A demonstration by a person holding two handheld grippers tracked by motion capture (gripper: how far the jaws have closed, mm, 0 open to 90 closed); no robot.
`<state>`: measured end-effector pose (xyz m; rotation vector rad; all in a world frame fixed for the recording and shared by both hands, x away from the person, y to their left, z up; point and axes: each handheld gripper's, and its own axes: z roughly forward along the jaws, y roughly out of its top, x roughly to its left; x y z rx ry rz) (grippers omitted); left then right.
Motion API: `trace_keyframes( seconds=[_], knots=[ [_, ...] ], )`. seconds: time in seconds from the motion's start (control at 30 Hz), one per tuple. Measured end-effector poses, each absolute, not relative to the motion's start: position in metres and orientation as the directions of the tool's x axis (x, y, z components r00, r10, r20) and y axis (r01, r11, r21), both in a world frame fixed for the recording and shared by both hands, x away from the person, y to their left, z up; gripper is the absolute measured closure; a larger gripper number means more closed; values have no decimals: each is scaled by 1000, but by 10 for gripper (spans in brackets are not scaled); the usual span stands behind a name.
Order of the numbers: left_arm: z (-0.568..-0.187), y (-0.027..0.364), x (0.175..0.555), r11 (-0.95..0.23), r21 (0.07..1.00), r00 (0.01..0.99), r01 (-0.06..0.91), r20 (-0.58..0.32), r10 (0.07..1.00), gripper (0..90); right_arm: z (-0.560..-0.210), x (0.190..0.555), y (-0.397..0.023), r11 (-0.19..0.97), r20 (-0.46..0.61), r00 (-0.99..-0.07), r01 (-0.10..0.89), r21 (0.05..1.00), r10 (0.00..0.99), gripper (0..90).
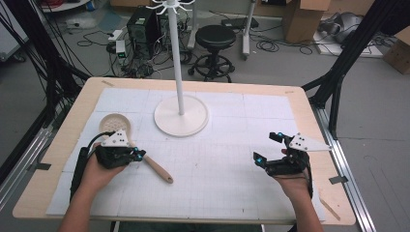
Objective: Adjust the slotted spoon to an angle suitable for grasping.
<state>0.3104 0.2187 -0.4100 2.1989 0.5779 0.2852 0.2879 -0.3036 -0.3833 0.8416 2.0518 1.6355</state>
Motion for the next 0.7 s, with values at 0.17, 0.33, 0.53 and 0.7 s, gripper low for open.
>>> trace_keyframes(
  seconds=[0.17,0.33,0.53,0.7],
  knots=[
    [-419,211,302,-562,770,897,302,-30,441,897,-384,288,-303,141,69,-748,214,967,661,7],
    [-426,201,299,-595,756,925,274,-39,377,897,-384,288,-304,138,72,-747,216,966,661,7],
    [-436,183,301,-637,726,945,261,-58,321,897,-385,288,-304,138,79,-745,225,965,663,7],
    [-437,178,306,-624,735,941,264,-53,335,897,-385,289,-304,137,73,-745,216,967,663,7]
  ],
)
